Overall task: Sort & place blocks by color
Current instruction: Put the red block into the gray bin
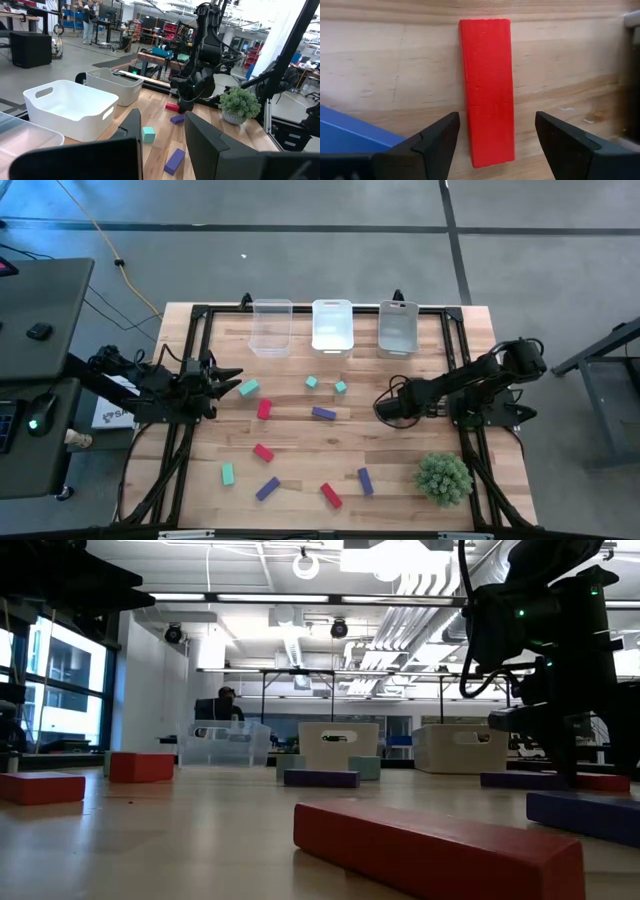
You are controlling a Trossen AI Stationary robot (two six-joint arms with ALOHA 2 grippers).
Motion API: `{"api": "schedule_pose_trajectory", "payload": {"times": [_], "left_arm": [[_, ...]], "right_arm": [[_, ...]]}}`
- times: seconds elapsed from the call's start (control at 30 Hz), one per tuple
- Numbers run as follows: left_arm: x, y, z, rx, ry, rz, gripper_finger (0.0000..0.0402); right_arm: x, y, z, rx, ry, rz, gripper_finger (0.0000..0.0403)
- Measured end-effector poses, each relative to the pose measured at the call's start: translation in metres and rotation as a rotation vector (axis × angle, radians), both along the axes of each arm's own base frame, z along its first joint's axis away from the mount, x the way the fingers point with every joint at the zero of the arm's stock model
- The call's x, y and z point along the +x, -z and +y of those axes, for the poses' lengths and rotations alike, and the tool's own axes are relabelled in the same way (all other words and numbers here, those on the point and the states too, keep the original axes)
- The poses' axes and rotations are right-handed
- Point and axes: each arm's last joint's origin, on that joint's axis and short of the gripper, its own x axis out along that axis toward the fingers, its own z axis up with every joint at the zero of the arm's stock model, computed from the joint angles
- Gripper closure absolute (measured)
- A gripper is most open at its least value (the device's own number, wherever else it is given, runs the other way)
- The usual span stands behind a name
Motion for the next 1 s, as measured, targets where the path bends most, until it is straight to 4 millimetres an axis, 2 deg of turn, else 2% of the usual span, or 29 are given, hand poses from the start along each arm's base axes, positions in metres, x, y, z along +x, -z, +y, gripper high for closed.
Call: {"api": "schedule_pose_trajectory", "payload": {"times": [0.13, 0.4, 0.57, 0.8, 1.0], "left_arm": [[0.0, 0.0, 0.0, 0.0, 0.0, 0.0, 0.033], [0.0, 0.0, 0.0, 0.0, 0.0, 0.0, 0.033], [0.0, 0.0, 0.0, 0.0, 0.0, 0.0, 0.033], [0.0, 0.0, 0.0, 0.0, 0.0, 0.0, 0.033], [0.0, 0.0, 0.0, 0.0, 0.0, 0.0, 0.033]], "right_arm": [[-0.001, 0.002, 0.0, 0.001, 0.011, -0.007, 0.016], [-0.001, 0.006, 0.0, 0.02, 0.029, -0.03, 0.0239], [-0.001, 0.006, 0.0, 0.025, 0.027, -0.03, 0.0273], [0.002, 0.004, 0.001, 0.028, 0.02, -0.023, 0.0289], [0.009, -0.01, 0.003, 0.048, -0.008, -0.055, 0.0291]]}}
